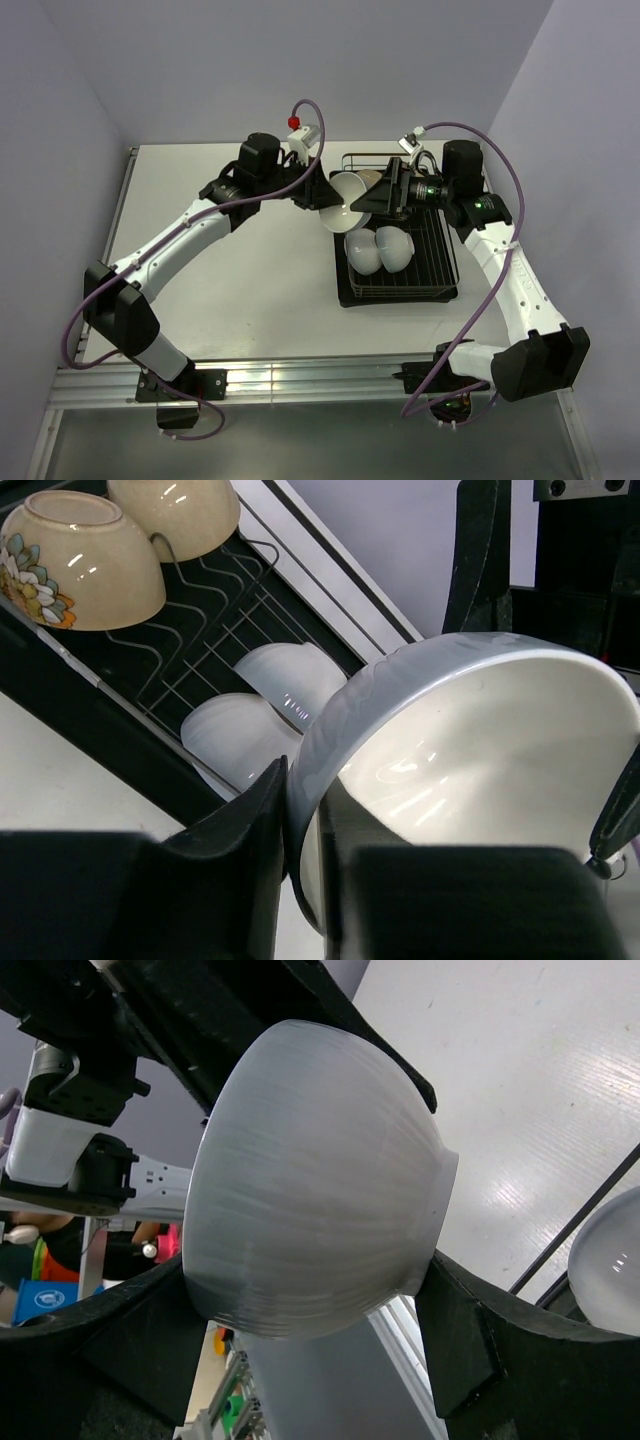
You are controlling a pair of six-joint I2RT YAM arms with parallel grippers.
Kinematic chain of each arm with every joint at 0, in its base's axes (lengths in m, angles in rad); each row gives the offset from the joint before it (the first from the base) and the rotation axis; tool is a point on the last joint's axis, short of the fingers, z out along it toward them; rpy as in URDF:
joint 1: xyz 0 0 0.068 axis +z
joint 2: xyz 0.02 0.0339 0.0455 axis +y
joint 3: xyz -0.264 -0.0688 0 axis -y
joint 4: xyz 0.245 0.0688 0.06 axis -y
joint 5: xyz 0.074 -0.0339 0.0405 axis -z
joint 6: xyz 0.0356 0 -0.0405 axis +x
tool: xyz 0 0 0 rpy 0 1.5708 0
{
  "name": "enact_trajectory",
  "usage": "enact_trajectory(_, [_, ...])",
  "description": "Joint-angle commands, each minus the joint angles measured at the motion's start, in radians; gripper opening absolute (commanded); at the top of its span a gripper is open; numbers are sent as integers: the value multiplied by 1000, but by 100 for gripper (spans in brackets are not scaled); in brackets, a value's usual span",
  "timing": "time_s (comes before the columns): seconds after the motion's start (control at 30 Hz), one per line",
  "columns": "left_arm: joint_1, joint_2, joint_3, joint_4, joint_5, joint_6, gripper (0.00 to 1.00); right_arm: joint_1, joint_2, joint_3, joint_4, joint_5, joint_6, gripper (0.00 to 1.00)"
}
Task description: Load the bowls into the dish rack
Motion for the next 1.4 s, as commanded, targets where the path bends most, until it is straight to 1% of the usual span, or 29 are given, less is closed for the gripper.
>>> enact_trajectory(0.0, [-8,-23,2,101,65,-24,35,5,-6,17,27,0,-7,0])
enact_trajectory(0.07, [-8,-20,-3,98,65,-24,43,3,-13,19,31,18,-9,0])
enact_trajectory(0.1, [-8,-21,-11,98,67,-25,50,2,-19,17,36,20,-9,0])
enact_trajectory(0.13, [-10,-23,-15,96,64,-24,53,0,-21,16,40,22,-6,0])
enact_trajectory(0.23, [-8,-26,-29,90,59,-16,58,-15,-24,13,51,25,5,0])
enact_trajectory(0.33, [-8,-30,-40,76,56,-7,60,-41,-23,19,42,17,-9,0])
enact_trajectory(0.4, [-5,-35,-49,67,51,2,74,-57,-21,33,7,20,-46,0])
enact_trajectory(0.47, [-2,-44,-55,53,53,13,78,-87,-21,48,-50,25,-104,0])
enact_trajectory(0.5, [3,-47,-60,49,56,16,90,-98,-22,50,-70,29,-125,0])
enact_trajectory(0.53, [7,-53,-64,44,54,16,92,-115,-26,51,-87,40,-144,0])
enact_trajectory(0.57, [9,-58,-68,44,57,19,98,-124,-30,54,-120,45,-185,0])
enact_trajectory(0.6, [18,-63,-75,44,59,19,99,-130,-32,59,-139,55,-205,0])
enact_trajectory(0.73, [42,-87,-75,29,54,38,99,-167,-41,97,-254,97,-326,0])
enact_trajectory(0.77, [47,-92,-75,23,53,50,99,-170,-39,122,-312,129,-386,0])
enact_trajectory(0.83, [62,-112,-81,17,50,61,100,-206,-33,148,-372,170,-475,0])
enact_trajectory(0.87, [75,-118,-86,18,45,67,100,-215,-32,171,-427,213,-503,0])
enact_trajectory(0.97, [90,-149,-117,27,48,67,100,-221,-30,201,-504,285,-566,0])
enact_trajectory(1.0, [101,-156,-129,29,47,67,100,-222,-29,208,-521,339,-602,0])
enact_trajectory(1.2, [130,-187,-149,20,48,73,99,-221,-21,228,-585,556,-666,0])
enact_trajectory(1.37, [144,-198,-161,24,53,68,100,-218,-12,218,-587,655,-649,0])
